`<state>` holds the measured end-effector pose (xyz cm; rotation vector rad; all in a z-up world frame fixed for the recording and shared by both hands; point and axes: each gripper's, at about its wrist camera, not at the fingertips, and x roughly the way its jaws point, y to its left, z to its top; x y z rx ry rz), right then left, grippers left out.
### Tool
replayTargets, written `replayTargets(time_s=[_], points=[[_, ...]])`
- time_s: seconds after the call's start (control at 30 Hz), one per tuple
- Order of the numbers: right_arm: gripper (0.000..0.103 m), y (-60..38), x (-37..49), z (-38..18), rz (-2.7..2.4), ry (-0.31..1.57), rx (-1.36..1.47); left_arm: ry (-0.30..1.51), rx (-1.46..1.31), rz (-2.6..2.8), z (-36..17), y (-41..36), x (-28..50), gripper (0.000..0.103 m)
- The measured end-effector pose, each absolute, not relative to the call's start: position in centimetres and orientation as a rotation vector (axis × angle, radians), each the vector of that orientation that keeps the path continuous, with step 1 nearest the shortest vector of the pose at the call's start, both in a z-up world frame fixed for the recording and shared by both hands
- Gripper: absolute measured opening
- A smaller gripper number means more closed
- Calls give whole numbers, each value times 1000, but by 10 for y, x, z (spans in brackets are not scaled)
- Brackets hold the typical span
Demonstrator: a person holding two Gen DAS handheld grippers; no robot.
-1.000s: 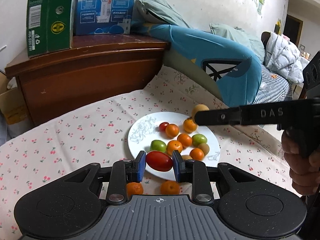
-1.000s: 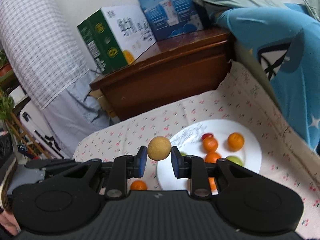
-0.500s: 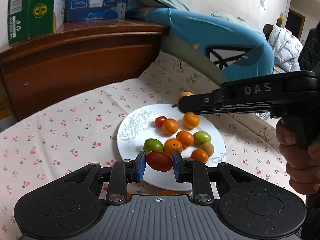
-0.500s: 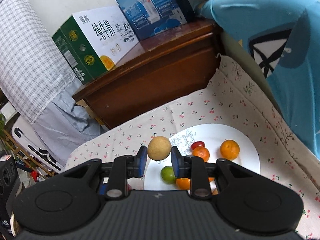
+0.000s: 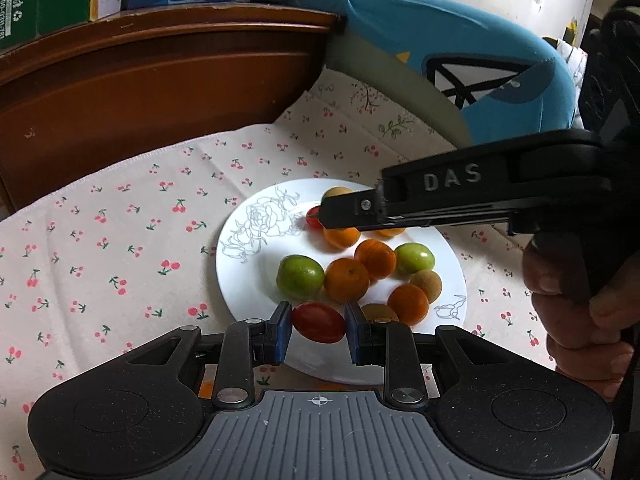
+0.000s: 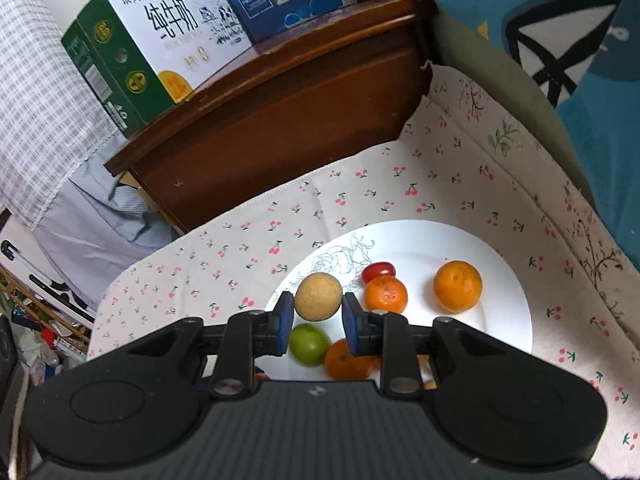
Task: Organize fruits
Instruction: 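Carry the tomato and the kiwi over the white plate with both tools, then open both tools to release the tomato and the kiwi onto the plate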
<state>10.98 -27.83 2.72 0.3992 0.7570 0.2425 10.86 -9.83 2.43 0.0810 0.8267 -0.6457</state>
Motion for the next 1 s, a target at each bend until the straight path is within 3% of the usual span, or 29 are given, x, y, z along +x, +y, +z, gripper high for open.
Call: replayTargets(time_s=[0.2,0.27,0.33,0.57,1.0], points=[[29,-281,115,25,224,752,421,823,98,-637,28,-102,107,30],[29,-281,114,28,226,745,425,815,111,-622,31,-103,105,51],[30,-282,112,31,228,736,430,790,117,-610,35,-103,103,61],[36,-284,104,43,221,700,443,778,113,-574,48,-99,99,79],[42,-287,65,61,203,648,473,729,5,-471,86,-38,83,90]])
